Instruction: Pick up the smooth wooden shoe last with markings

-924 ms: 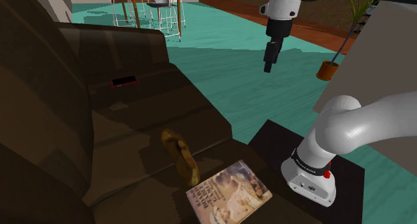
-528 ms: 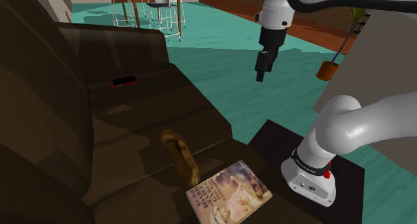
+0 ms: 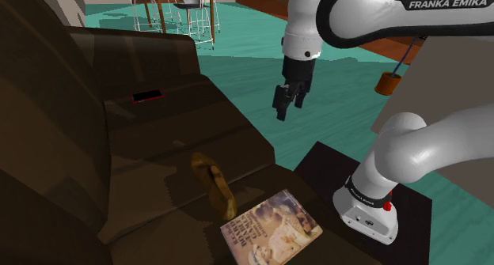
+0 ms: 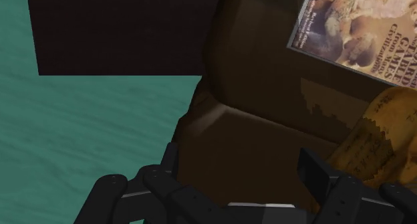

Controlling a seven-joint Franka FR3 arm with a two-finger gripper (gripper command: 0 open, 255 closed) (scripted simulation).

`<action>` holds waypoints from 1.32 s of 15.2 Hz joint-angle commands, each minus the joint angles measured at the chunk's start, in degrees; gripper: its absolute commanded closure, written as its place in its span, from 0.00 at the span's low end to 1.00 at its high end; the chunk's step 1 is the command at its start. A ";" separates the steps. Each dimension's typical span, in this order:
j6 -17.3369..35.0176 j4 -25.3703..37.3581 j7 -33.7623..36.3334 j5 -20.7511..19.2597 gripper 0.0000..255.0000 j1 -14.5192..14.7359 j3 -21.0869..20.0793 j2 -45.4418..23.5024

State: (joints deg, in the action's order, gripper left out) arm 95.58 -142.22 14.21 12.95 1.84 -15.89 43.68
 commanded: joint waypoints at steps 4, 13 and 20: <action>6.30 0.94 10.04 4.52 0.00 0.22 -7.45 -5.13; 18.57 8.22 28.79 5.64 0.00 -3.05 -21.62 -20.67; 26.08 17.09 46.19 -3.82 0.00 -7.16 -31.64 -36.76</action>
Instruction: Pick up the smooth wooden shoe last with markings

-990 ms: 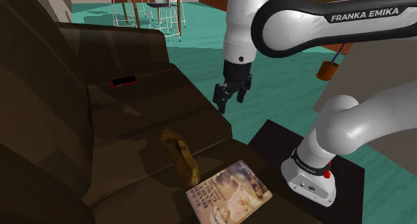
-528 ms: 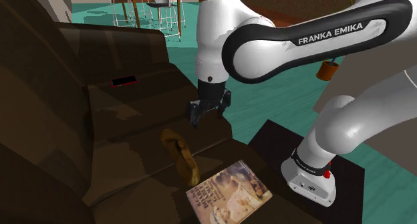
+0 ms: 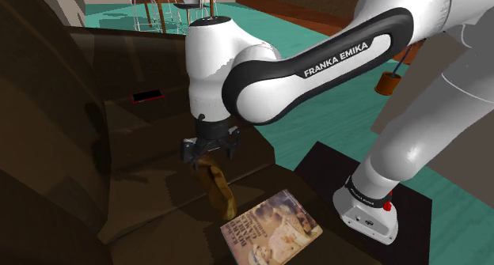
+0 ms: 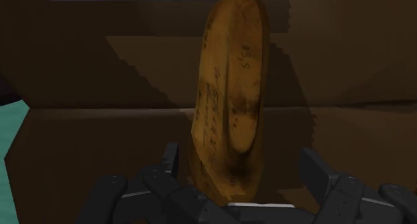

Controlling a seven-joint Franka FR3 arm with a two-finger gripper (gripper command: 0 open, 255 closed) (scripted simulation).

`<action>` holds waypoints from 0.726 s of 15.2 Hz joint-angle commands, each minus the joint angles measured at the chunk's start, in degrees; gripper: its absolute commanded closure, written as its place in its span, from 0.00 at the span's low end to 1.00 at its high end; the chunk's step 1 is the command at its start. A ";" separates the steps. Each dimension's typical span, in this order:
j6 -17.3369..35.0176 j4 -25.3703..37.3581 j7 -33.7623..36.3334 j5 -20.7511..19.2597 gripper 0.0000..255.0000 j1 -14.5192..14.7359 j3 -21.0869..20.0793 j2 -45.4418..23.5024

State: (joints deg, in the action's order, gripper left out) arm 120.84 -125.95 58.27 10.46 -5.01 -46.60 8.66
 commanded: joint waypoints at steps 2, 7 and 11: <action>2.45 -0.12 2.58 -1.96 0.00 -0.25 -1.15 -2.65; 6.96 -2.47 4.14 -4.20 0.00 -0.36 -1.92 -5.58; 6.95 -2.53 4.08 -4.10 1.00 -0.32 -1.88 -5.48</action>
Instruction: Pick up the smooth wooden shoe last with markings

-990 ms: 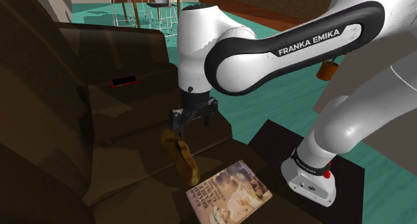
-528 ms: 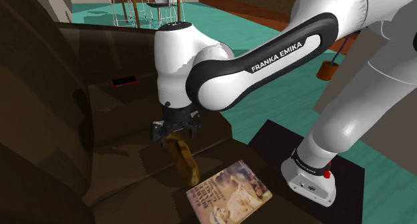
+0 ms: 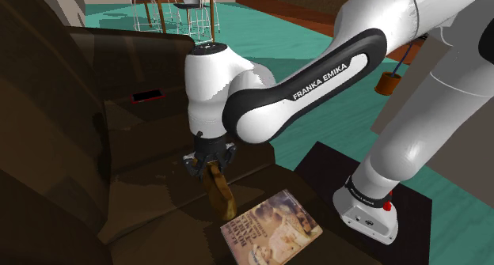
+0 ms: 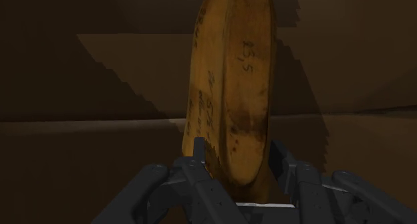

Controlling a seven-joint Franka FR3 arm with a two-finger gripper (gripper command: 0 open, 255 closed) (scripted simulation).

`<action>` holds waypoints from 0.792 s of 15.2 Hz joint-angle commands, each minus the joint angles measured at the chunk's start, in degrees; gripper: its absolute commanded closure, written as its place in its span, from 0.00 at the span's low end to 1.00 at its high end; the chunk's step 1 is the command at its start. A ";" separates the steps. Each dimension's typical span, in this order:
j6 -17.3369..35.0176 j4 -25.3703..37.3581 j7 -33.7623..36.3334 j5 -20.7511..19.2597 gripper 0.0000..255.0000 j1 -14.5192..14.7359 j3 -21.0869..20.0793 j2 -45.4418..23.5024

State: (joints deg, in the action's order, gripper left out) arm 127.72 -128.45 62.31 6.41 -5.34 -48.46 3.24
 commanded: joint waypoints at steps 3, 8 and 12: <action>0.07 -0.06 0.02 -0.01 1.00 0.01 -0.02 -0.02; 0.09 0.03 0.10 -0.14 1.00 -0.01 -0.02 -0.16; -3.16 1.68 -1.08 1.55 1.00 0.03 0.47 2.01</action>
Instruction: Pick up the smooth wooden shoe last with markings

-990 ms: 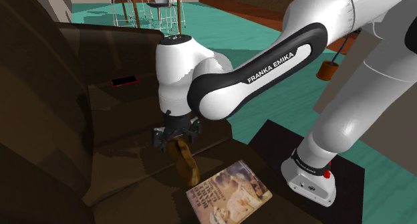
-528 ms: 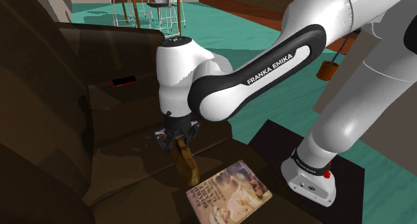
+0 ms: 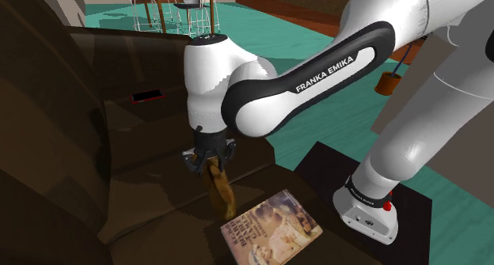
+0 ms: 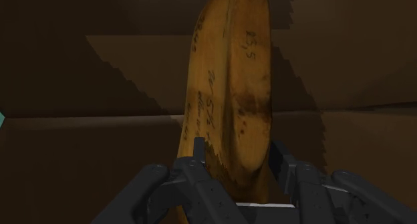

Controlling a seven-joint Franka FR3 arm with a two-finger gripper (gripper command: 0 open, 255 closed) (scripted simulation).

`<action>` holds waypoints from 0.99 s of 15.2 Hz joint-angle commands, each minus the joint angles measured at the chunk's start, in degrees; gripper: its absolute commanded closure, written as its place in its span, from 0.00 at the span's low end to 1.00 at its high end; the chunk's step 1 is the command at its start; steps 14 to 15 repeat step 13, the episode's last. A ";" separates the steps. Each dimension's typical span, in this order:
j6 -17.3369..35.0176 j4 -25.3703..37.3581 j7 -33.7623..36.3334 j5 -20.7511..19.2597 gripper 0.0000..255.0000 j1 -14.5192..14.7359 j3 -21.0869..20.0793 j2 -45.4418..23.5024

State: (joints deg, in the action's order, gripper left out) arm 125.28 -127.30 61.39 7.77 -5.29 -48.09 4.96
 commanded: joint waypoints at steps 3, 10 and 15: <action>-3.14 1.90 -0.85 1.19 1.00 0.03 0.53 1.70; -8.76 5.49 -1.94 2.75 1.00 0.10 1.60 4.30; -9.67 6.13 -2.06 2.93 1.00 0.10 1.78 4.65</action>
